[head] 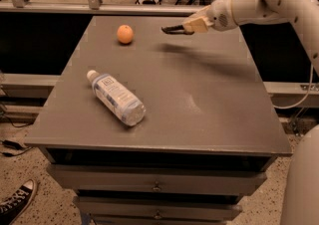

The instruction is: Move rxbar chocolate near orange

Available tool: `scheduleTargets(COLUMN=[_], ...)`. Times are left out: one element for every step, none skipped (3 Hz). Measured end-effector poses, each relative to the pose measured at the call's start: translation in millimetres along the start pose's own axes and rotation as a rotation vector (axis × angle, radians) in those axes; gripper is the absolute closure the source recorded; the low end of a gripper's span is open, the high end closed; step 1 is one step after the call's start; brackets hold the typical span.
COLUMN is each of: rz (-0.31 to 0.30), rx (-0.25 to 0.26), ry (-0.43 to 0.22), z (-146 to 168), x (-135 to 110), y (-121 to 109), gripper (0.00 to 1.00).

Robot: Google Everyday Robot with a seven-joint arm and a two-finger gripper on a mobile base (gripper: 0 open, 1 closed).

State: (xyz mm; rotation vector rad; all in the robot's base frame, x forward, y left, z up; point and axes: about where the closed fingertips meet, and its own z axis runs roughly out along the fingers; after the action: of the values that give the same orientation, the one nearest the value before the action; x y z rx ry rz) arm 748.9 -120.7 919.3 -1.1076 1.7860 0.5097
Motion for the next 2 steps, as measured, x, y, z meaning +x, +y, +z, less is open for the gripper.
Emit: scheduleTargets(rz=[-0.081,-0.113], rx=[-0.051,-0.078], ry=[-0.023,-0.016], z=[38.8,61.1], x=[-22.9,-23.6], y=[21.9,34.7], gripper=[1.0,1.0])
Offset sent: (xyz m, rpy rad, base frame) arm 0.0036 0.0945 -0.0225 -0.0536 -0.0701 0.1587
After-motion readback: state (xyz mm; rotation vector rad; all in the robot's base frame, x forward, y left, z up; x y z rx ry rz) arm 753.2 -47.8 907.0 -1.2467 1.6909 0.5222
